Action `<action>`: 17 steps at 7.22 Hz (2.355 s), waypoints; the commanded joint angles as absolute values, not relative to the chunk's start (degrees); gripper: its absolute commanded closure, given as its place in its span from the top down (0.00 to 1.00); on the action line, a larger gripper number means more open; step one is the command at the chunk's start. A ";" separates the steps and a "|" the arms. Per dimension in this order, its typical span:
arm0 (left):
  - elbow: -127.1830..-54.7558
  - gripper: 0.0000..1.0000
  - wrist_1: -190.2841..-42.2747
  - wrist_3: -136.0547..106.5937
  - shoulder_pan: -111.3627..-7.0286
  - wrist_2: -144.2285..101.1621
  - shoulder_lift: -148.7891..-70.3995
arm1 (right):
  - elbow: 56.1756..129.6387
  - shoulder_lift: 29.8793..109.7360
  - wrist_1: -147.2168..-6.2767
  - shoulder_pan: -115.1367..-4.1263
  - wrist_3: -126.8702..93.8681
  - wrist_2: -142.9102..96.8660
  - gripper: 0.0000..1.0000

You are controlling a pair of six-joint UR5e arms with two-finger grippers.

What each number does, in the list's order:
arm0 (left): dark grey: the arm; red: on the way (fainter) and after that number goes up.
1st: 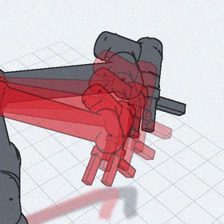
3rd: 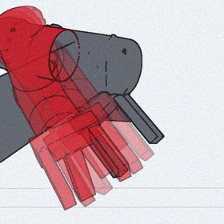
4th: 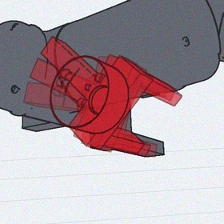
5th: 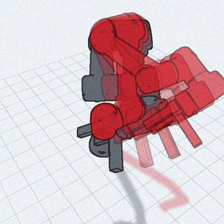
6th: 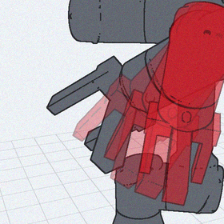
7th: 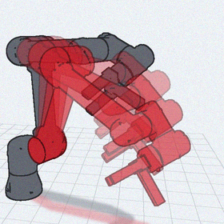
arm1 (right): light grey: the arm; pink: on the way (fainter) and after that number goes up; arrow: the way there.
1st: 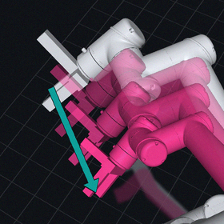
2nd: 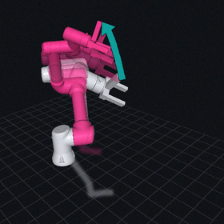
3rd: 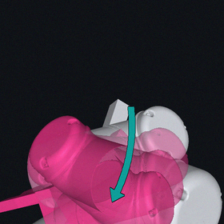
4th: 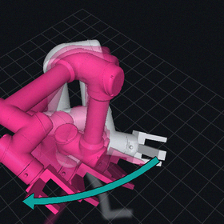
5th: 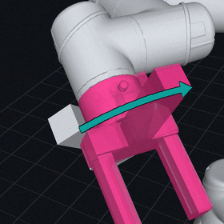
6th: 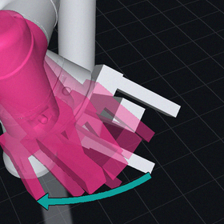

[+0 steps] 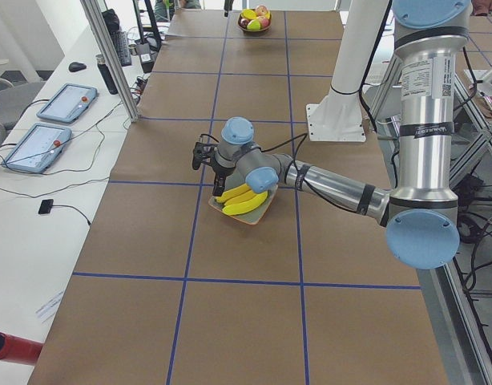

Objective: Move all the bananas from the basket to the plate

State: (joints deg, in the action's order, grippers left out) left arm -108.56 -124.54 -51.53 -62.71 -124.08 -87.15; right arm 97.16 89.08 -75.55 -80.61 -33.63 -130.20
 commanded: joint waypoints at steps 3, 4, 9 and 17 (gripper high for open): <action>-109.51 0.99 -124.45 -54.32 -62.75 -123.93 -88.06 | 87.47 90.52 -75.59 -87.45 -18.82 -128.07 0.99; -109.77 0.99 -124.45 -54.40 -62.75 -123.93 -88.07 | 86.06 91.22 -75.32 -87.45 -18.11 -126.40 0.98; -109.86 0.99 -124.72 -57.57 -62.58 -123.93 -89.03 | 83.32 97.19 -75.06 -88.50 -5.64 -125.51 0.75; -110.21 0.99 -124.72 -57.74 -62.58 -124.10 -89.21 | 75.42 94.83 -75.06 -88.51 -4.57 -125.16 0.75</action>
